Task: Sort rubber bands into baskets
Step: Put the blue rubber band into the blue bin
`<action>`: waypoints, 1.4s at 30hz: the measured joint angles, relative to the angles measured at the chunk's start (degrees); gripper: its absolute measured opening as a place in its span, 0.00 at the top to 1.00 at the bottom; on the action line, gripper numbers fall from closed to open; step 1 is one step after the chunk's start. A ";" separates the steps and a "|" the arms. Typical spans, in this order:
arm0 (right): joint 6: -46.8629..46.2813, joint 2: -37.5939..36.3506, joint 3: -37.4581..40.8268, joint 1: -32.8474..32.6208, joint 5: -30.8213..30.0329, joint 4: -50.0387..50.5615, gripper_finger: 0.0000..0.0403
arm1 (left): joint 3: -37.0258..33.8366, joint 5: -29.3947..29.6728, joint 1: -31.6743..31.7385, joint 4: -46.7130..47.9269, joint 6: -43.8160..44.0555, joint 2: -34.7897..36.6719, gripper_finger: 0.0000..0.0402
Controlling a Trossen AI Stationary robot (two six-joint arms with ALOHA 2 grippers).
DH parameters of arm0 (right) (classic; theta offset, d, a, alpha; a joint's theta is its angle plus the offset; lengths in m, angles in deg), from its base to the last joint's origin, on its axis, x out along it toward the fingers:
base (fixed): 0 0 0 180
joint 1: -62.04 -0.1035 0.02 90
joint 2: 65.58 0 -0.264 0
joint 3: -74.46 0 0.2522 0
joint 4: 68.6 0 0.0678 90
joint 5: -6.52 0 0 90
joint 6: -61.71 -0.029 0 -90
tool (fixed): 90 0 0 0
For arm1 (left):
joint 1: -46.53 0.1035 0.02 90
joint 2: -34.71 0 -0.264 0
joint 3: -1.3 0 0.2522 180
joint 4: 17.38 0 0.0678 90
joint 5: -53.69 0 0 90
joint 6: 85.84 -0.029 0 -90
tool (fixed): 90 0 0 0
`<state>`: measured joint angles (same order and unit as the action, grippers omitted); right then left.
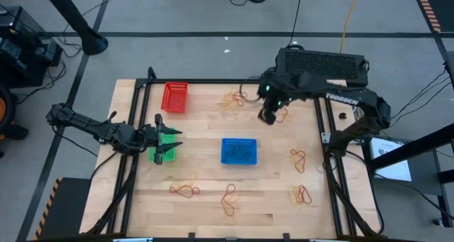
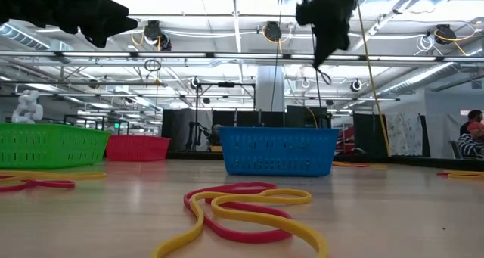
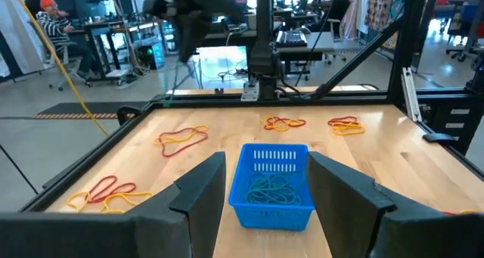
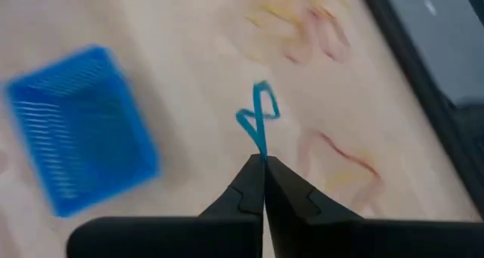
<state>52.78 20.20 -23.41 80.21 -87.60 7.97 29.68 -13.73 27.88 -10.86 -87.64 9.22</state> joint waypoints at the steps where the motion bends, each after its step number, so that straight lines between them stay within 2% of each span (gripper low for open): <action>1: -0.57 0.01 0.01 -2.16 0.11 -1.52 1.00 | 0.00 0.01 0.00 0.00 0.00 -0.01 0.52; 10: -2.44 4.18 -0.01 -19.03 0.20 -16.23 1.00 | 0.00 -0.01 0.00 -0.17 1.51 -0.01 0.52; 17: -2.37 10.90 -0.01 -25.47 -0.07 -21.09 1.00 | 0.00 -0.18 0.00 -0.91 1.55 -0.01 0.52; 30: -5.42 23.74 -0.01 -24.63 -0.33 -20.49 1.00 | 0.00 -1.38 0.00 -1.36 1.60 -0.01 0.52; 37: -7.49 25.11 -0.01 -23.35 -0.77 -20.07 1.00 | 0.00 -1.38 0.00 -1.33 1.60 -0.01 0.52; 42: -11.59 24.74 -0.05 -21.76 -5.06 -15.99 1.00 | 0.00 -1.38 0.00 -1.30 1.60 0.00 0.52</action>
<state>41.19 44.94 -23.46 58.45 -92.66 -8.02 29.68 -15.12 27.88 -12.17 -86.05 9.21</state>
